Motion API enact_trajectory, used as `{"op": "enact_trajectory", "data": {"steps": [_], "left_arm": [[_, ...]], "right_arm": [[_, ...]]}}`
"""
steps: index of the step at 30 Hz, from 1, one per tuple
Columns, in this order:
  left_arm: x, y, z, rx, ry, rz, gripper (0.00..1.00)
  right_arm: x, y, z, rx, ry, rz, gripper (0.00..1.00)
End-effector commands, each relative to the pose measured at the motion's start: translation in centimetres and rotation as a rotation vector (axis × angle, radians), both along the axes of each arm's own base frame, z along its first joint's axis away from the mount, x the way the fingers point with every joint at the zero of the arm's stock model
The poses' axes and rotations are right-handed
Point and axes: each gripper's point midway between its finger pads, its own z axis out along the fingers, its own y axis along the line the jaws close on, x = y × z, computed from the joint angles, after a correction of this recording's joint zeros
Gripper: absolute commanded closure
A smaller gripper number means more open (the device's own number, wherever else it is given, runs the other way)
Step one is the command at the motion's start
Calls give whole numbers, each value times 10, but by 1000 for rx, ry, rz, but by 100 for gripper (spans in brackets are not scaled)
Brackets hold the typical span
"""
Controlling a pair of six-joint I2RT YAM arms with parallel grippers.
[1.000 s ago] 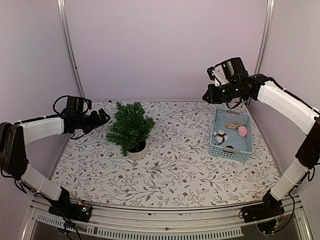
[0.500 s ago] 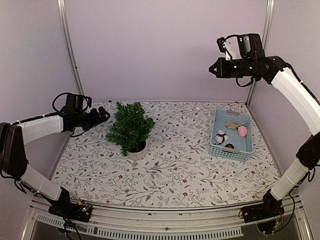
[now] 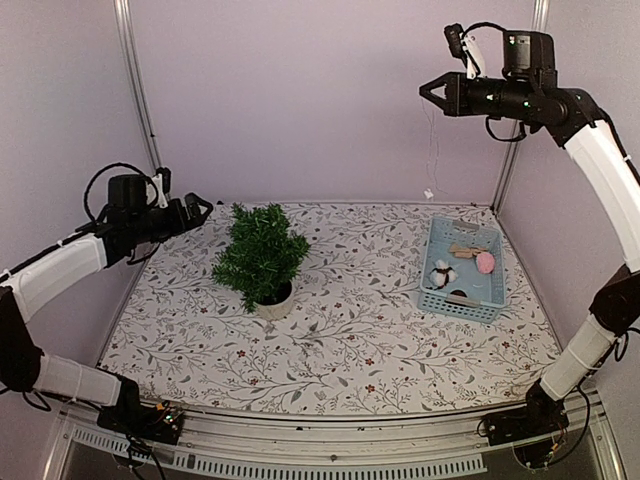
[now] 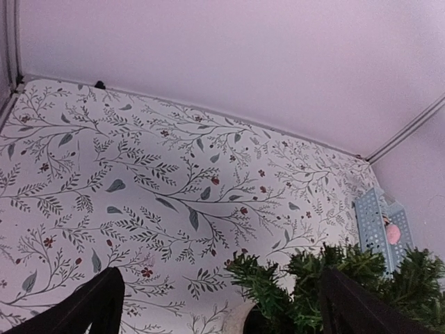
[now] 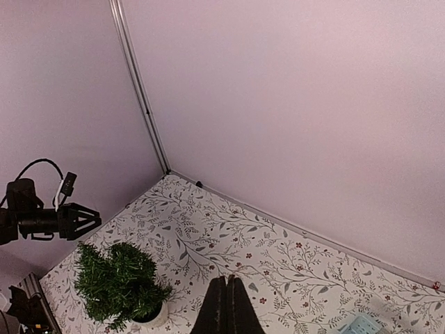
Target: Decorate the small christmas tree
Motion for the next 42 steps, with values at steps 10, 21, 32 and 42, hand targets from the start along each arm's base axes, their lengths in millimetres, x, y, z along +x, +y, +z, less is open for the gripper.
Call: {"op": "enact_trajectory", "data": {"steps": [10,21,32,42], "left_arm": [[-71,-88,152,116,-584,-343,1],[-161,-239,144,427,-890,-752,7],[-185,-335,72,758,-1006,-975,12],[-164,-385,33,915,-1068,-976,12]], "right_arm": [[-24,45,50,165,-117,252,100],[-9,80,29,197,-56,250,100],[11,94,-4,200,27,207,100],[10,107,-27,222,97,193,100]]}}
